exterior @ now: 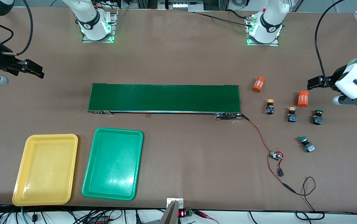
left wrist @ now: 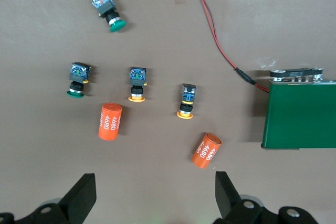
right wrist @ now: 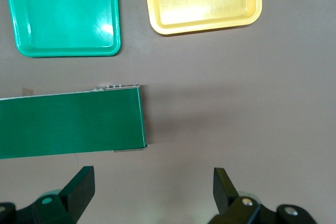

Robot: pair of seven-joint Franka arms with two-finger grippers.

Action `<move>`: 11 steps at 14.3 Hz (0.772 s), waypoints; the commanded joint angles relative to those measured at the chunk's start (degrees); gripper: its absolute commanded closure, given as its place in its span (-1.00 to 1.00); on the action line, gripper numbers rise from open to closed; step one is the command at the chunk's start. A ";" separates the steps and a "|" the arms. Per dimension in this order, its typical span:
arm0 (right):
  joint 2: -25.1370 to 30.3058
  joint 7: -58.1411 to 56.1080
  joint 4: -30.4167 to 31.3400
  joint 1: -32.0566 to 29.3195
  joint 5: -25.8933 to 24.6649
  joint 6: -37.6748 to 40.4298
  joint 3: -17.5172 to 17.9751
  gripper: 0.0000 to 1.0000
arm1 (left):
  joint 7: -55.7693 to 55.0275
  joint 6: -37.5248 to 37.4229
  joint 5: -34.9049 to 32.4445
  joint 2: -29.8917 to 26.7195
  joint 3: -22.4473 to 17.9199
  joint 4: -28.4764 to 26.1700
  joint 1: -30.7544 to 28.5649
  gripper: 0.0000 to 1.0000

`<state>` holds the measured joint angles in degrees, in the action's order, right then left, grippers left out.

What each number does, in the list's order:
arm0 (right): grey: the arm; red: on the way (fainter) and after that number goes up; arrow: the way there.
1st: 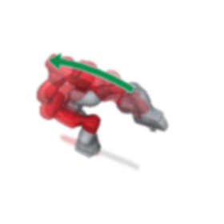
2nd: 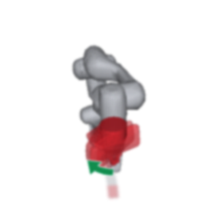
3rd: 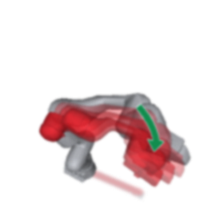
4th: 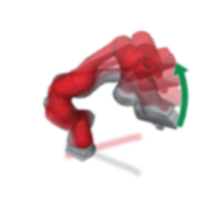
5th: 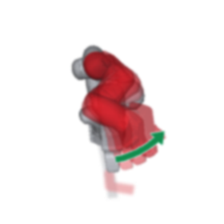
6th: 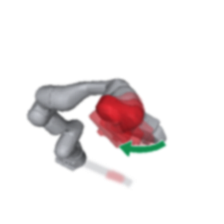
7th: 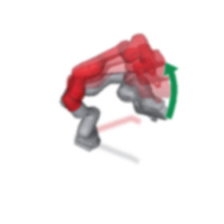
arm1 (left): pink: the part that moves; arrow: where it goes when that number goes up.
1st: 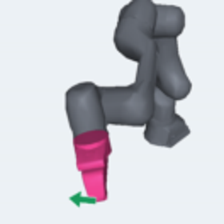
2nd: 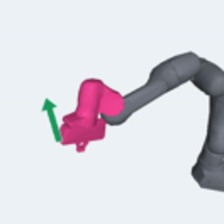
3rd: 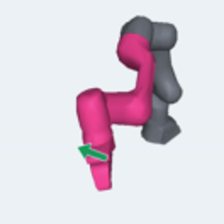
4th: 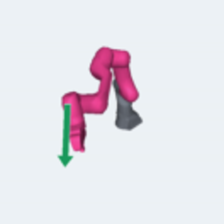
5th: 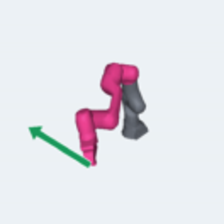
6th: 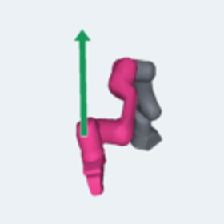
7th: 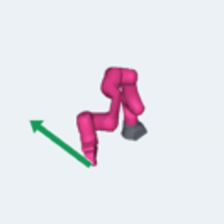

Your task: Sort buttons by color to trays

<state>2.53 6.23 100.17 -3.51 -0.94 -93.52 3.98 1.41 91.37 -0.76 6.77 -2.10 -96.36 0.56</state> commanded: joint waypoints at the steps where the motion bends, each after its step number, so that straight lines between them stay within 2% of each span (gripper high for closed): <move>1: 0.28 0.01 0.64 -0.35 0.14 -0.69 0.41 -1.00 | 0.35 -1.10 -0.11 2.62 0.60 2.06 0.58 -1.00; 4: 0.28 0.01 0.55 -0.27 0.14 -0.87 0.41 -1.00 | 0.26 -0.75 -0.03 5.35 0.69 0.83 0.41 -1.00; 6: 0.28 0.10 0.64 -0.27 0.14 -0.70 0.41 -1.00 | 0.09 -1.37 -0.03 3.26 2.43 -2.75 0.84 -1.00; 7: 0.28 0.01 0.64 -0.27 0.14 -0.78 0.41 -1.00 | 0.18 0.11 -0.03 0.73 3.84 -7.82 0.67 -1.00; 9: 0.28 0.01 0.64 -0.27 0.14 -0.78 0.41 -1.00 | 0.18 9.49 -0.03 -5.42 5.68 -20.73 0.76 -1.00; 11: 0.28 0.01 0.64 -0.27 0.14 -0.78 0.41 -1.00 | 0.79 17.14 -0.03 -6.42 8.15 -29.02 0.67 -1.00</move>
<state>2.50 6.23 100.24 -3.49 -0.94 -93.69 4.01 1.38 100.98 -0.77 5.79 4.10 -113.64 1.51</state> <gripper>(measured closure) 0.000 0.000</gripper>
